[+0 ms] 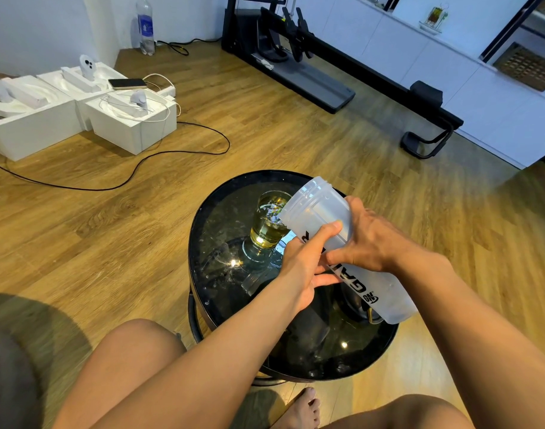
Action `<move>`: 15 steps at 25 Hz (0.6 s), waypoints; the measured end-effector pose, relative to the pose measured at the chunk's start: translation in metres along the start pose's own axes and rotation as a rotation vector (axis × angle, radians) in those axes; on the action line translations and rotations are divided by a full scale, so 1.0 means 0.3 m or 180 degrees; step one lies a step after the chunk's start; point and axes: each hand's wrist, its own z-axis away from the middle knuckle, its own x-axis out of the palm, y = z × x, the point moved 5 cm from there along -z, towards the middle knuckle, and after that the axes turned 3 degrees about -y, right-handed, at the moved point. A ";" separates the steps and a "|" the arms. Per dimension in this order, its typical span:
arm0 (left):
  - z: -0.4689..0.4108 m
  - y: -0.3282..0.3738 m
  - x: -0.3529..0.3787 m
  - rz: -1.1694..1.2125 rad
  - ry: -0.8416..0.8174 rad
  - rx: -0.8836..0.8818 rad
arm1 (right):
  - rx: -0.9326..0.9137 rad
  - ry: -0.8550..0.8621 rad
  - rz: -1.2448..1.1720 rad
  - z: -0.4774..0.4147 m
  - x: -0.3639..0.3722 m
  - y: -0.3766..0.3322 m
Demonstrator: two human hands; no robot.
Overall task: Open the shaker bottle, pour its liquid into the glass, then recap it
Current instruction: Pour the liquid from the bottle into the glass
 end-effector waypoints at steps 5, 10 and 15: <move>-0.002 -0.002 0.001 0.0006 0.0015 0.0004 | 0.0014 -0.0003 0.0015 -0.002 0.000 0.000; 0.000 -0.002 0.000 -0.0018 0.0025 0.0002 | 0.0009 -0.0008 0.0006 0.000 -0.001 0.000; 0.003 0.000 0.000 -0.0038 0.0024 -0.0002 | 0.0003 -0.0008 -0.0008 -0.003 0.000 0.000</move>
